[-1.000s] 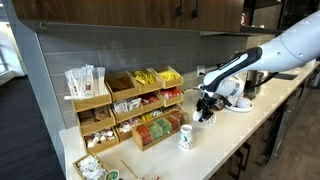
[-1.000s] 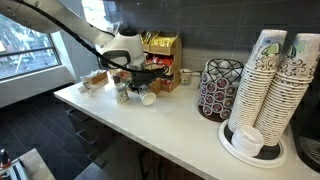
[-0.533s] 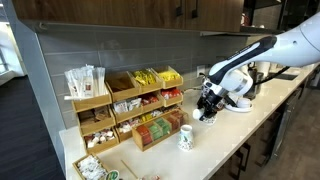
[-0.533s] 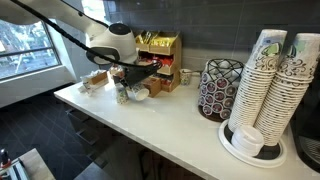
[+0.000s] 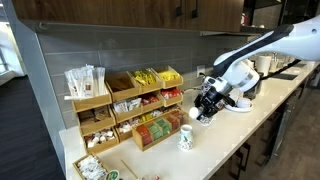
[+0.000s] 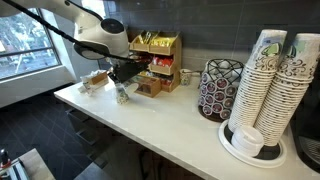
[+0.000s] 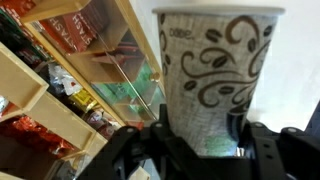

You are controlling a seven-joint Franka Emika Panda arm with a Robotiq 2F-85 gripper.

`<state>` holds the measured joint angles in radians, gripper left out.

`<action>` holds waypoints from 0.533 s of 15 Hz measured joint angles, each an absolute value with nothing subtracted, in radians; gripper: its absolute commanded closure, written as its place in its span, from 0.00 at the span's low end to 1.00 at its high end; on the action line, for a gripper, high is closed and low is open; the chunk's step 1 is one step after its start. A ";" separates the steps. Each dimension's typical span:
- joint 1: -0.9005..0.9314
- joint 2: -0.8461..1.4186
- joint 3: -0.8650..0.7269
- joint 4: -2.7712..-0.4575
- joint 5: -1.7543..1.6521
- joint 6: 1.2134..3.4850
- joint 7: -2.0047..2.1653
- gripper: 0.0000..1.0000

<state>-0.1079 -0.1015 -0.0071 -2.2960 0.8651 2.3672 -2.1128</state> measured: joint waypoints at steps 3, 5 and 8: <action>-0.095 -0.124 -0.016 -2.309 0.882 2.358 -2.128 0.42; -0.094 -0.125 -0.017 -2.311 0.883 2.357 -2.129 0.42; -0.094 -0.125 -0.019 -2.311 0.884 2.357 -2.131 0.67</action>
<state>-0.0938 -0.1254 -0.0187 -2.3114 0.8835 2.3569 -2.1315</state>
